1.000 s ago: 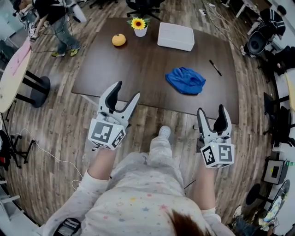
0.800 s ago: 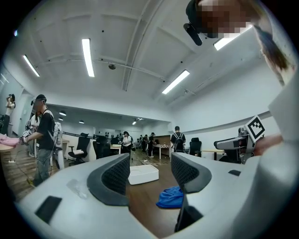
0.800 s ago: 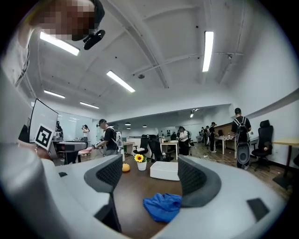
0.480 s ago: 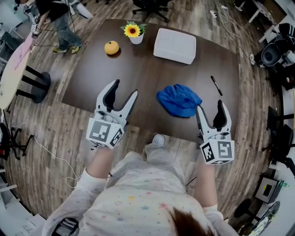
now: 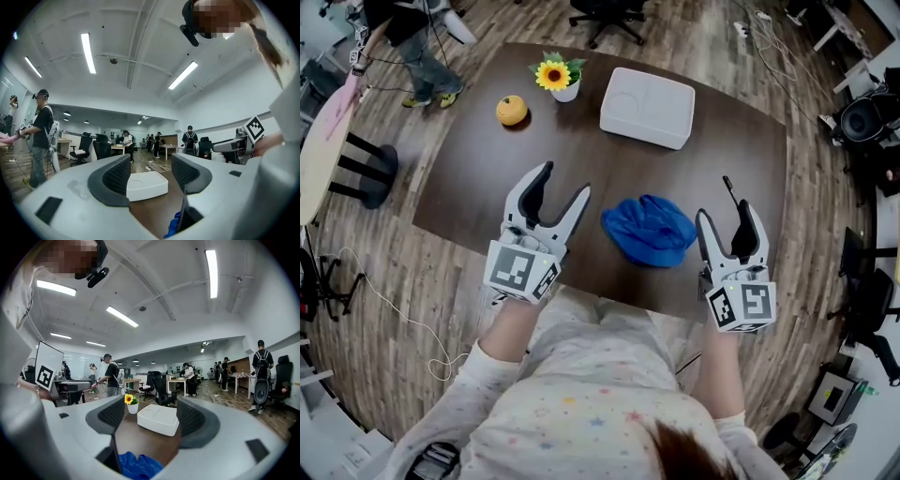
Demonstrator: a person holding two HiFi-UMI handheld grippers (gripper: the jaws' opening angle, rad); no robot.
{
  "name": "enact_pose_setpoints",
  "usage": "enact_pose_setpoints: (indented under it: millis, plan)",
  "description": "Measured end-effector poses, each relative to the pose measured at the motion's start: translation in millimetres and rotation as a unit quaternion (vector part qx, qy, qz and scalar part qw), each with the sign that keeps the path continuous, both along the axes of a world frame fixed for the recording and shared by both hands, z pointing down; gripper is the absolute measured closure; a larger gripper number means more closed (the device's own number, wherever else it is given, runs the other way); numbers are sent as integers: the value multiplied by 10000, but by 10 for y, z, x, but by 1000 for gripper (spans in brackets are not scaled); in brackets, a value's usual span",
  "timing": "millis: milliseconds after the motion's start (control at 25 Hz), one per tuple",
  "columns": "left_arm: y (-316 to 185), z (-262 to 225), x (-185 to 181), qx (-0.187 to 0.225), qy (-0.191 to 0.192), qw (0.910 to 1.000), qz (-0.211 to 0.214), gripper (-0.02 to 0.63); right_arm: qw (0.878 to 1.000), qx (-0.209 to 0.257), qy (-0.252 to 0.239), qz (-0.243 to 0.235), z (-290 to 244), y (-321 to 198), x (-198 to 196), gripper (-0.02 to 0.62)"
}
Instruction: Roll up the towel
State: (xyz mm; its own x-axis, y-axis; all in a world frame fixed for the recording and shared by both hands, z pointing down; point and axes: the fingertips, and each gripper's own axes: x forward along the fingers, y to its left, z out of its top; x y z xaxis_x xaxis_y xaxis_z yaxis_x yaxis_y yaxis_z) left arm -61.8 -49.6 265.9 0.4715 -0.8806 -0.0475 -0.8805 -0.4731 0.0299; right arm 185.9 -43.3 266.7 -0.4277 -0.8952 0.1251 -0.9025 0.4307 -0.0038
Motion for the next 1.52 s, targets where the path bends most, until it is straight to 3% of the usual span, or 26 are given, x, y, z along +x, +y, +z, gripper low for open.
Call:
enact_pose_setpoints:
  millis: [520, 920, 1400, 1520]
  plan:
    - [-289, 319, 161, -345, 17, 9981, 512, 354, 9971, -466, -141, 583, 424, -82, 235, 333]
    - [-432, 700, 274, -620, 51, 9961, 625, 354, 9901, -1256, 64, 629, 1161, -65, 426, 417]
    - [-422, 1235, 535, -1173, -20, 9895, 848, 356, 9604, -2763, 329, 146, 2413, 17, 443, 428]
    - [-392, 1321, 596, -1260, -87, 9875, 947, 356, 9519, -3024, 472, 114, 2605, 50, 468, 482]
